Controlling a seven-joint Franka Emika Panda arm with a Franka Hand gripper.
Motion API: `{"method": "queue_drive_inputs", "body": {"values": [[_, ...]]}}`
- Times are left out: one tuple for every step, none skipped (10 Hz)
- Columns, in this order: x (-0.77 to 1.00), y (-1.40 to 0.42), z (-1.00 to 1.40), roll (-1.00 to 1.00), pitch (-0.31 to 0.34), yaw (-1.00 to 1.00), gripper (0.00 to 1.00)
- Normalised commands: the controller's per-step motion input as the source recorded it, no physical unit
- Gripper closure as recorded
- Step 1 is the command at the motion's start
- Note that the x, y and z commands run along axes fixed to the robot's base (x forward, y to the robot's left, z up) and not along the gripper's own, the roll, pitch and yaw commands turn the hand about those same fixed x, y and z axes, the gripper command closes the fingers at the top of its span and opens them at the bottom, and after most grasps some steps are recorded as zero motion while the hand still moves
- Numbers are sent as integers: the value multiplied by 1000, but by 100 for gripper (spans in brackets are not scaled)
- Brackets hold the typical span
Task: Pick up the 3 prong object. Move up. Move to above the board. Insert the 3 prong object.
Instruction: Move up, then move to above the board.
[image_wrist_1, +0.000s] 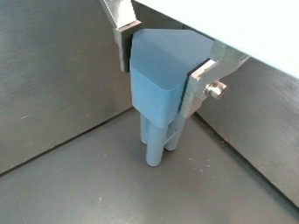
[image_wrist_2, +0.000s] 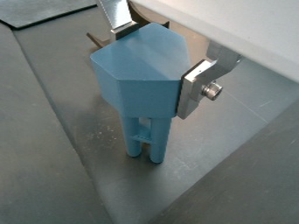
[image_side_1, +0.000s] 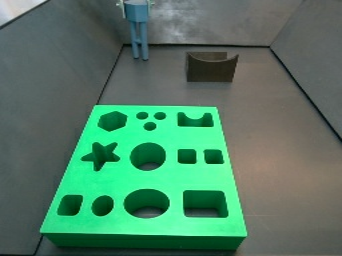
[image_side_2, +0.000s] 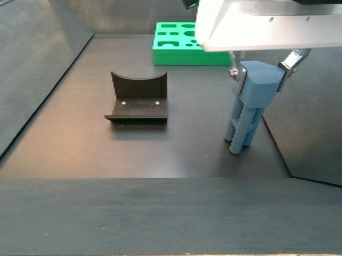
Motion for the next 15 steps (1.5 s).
{"method": "queue_drive_inputs", "body": {"values": [[0, 0, 833, 0, 0, 0, 100], [32, 50, 823, 5, 0, 17, 100], [19, 42, 705, 2, 32, 11, 100], [17, 35, 613, 4, 47, 5, 100], [15, 31, 410, 9, 73, -3, 100], [10, 29, 255, 15, 86, -7, 100], [323, 233, 1000, -37, -152, -276, 100], [331, 237, 1000, -35, -149, -277, 100], [288, 218, 1000, -74, -44, -190, 100], [273, 208, 1000, -81, -24, -151, 100], [246, 194, 1000, -93, 14, -99, 100], [235, 189, 1000, -96, 24, -85, 100], [212, 178, 1000, -100, 43, -69, 100], [193, 167, 1000, -102, 48, -61, 100], [162, 150, 1000, -102, 52, -55, 100]]}}
